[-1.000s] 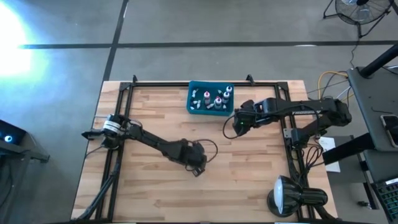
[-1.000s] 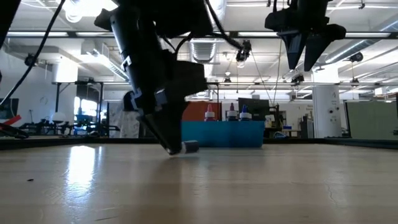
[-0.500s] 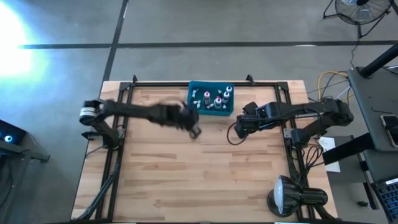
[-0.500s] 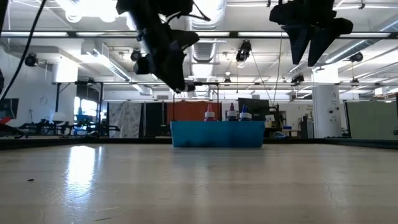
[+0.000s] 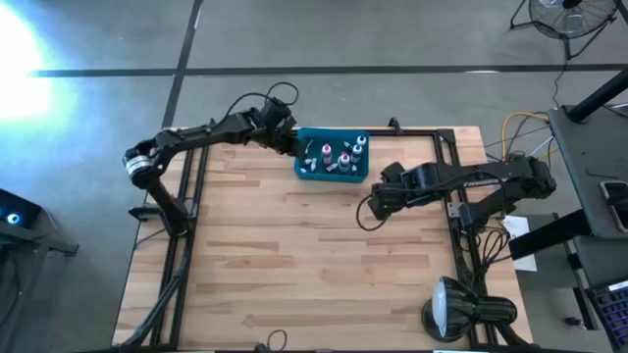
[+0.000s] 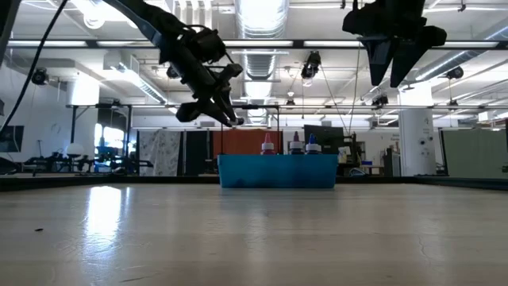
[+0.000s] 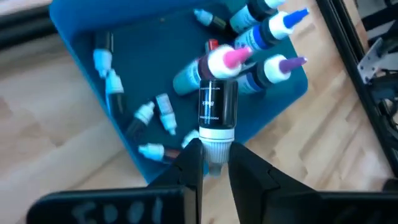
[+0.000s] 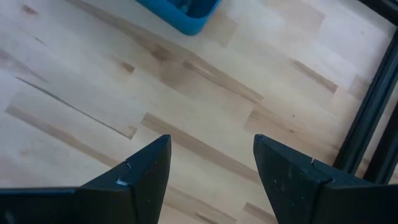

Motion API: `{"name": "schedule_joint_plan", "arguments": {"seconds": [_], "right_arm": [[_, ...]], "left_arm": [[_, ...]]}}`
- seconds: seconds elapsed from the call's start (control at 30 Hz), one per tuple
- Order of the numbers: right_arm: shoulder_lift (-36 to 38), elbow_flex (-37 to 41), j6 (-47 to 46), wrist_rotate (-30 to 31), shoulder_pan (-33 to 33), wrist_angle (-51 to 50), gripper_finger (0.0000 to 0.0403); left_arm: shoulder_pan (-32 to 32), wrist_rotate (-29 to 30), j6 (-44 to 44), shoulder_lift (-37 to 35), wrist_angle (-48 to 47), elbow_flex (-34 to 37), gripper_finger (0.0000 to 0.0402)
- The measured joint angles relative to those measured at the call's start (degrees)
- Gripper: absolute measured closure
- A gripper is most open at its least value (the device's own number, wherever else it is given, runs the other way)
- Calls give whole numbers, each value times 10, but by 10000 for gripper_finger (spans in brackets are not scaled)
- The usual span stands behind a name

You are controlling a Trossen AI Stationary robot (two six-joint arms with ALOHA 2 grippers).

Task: Pick & Place food coloring
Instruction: Put the small black food coloring bottle into the blue bin, then return to Home Position

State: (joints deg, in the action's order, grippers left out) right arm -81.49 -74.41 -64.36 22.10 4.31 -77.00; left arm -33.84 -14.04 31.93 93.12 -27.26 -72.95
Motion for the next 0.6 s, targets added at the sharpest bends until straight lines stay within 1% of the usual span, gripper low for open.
{"name": "schedule_joint_plan", "arguments": {"seconds": [0.13,0.27,0.37,0.5,0.6], "right_arm": [[0,0,-7,6,-4,10,179],[0,0,-48,10,-5,19,179],[0,0,-52,10,-5,30,179],[0,0,-73,10,-7,30,179],[0,-1,-68,1,-6,32,179]], "left_arm": [[-6,-1,-47,14,25,0,349],[-6,-2,-78,27,41,-3,313],[-6,0,-88,28,38,-3,283],[-6,1,-123,13,-13,-4,257],[-5,0,-151,-19,-50,-9,251]]}}
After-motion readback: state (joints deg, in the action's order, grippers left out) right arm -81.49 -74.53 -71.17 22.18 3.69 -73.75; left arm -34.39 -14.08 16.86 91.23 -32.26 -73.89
